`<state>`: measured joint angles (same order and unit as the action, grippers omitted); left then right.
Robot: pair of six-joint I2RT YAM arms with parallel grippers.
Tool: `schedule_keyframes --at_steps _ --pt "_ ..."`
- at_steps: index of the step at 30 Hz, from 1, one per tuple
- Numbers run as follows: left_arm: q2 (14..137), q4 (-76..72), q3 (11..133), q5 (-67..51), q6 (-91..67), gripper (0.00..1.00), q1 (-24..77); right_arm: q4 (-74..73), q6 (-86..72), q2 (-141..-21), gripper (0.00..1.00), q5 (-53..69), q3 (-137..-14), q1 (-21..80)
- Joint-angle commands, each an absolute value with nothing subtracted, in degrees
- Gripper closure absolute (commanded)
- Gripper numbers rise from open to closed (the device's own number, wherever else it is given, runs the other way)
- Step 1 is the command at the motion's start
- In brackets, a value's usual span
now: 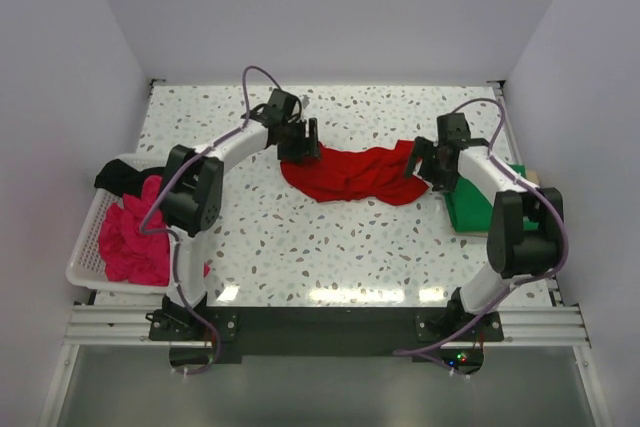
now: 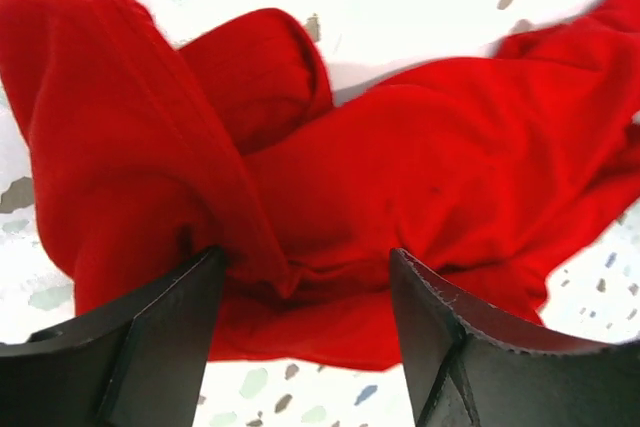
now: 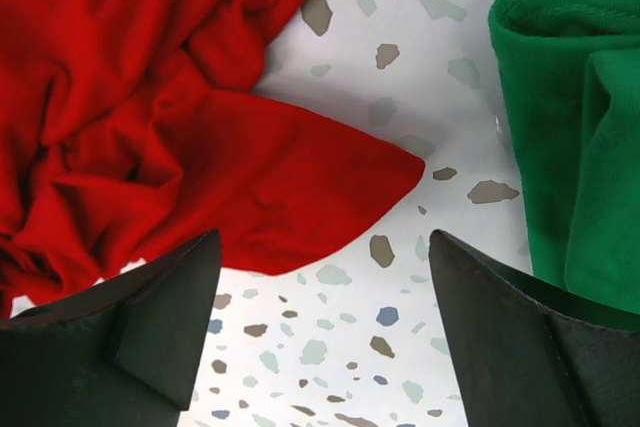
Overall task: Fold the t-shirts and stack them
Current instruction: Move the tshirt to the center of the board, then flatten the tshirt out
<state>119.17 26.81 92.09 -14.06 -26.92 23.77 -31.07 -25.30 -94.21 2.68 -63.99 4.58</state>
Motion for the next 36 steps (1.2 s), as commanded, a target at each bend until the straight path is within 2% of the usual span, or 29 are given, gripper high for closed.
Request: schedule_keyframes --at_steps 1,2,4,5,7,8,11,20,32,36 --pt "120.67 28.21 96.06 -12.22 -24.53 0.33 23.47 -29.36 -24.79 -95.18 0.13 2.99 -66.53 3.78" --pt "121.46 28.21 96.33 -11.69 -24.35 0.42 23.38 -29.09 -24.70 -96.06 0.14 2.90 -66.53 3.61" --pt "122.60 29.43 96.94 -10.29 -23.56 0.53 23.29 -28.65 -24.70 -97.11 0.14 3.08 -67.06 3.43" --pt "123.48 29.88 97.38 -9.94 -23.29 0.64 23.20 -28.74 -24.61 -97.55 0.15 3.25 -67.23 3.43" --pt "124.01 30.93 97.65 -9.15 -22.94 0.75 22.94 -28.65 -24.17 -98.70 0.16 3.08 -67.94 3.43" --pt "123.58 30.94 97.30 -8.88 -22.85 0.86 22.59 -28.74 -24.08 -98.96 0.16 2.21 -68.11 3.43" --pt "120.87 30.85 96.07 -7.74 -23.55 0.99 20.84 -28.65 -23.21 -99.58 0.17 1.06 -68.55 3.43" --pt "114.52 23.29 87.19 -18.80 -28.21 1.00 12.75 -26.11 -22.24 -102.57 0.25 2.55 -68.55 3.43" --pt "114.78 26.28 88.42 -18.37 -25.40 1.00 12.13 -19.51 -21.53 -106.79 0.47 13.00 -70.40 3.51" --pt "114.61 26.80 88.33 -17.84 -24.79 1.00 12.04 -20.04 -21.27 -107.58 0.51 15.20 -70.14 3.60"
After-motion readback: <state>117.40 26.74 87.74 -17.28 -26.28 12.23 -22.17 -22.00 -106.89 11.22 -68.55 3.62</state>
